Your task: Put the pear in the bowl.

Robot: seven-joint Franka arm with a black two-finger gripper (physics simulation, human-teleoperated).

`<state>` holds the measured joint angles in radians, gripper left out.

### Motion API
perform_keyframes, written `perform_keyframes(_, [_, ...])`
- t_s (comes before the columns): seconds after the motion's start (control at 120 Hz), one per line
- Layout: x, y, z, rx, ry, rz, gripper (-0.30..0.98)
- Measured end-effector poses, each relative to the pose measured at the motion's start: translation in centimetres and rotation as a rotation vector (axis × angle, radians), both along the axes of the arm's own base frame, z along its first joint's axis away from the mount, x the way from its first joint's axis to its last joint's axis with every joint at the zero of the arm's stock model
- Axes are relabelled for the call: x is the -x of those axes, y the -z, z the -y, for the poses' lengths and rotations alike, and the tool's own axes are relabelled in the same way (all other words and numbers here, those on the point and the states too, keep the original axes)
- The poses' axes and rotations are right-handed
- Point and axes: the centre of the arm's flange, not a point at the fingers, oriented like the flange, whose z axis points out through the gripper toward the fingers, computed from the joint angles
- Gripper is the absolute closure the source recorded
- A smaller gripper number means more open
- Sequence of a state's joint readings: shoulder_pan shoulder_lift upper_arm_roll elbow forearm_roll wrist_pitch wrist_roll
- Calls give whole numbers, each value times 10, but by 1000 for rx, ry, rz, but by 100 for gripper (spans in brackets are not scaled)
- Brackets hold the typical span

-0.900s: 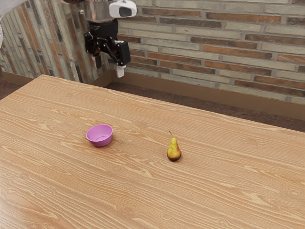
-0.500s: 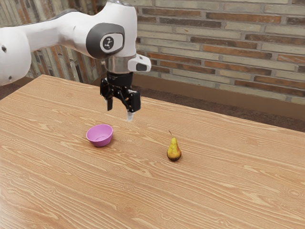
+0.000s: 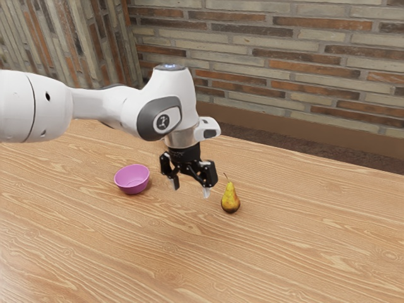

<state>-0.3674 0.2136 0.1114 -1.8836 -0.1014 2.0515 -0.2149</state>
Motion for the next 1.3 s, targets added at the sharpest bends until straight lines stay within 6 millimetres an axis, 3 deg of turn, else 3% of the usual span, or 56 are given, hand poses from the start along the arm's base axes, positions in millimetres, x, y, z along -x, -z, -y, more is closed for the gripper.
perform_keyframes(0.075, [-9, 25, 4, -1, -28, 15, 0])
perform_keyframes(0.192, [-19, 44, 16, 6, -47, 53, 0])
perform_keyframes(0.433, [-47, 58, 32, 17, -64, 122, 0])
perform_keyframes(0.858, [-93, 99, 29, -32, 3, 157, 0])
perform_keyframes(1.3, [-96, 133, 28, -44, 46, 127, 0])
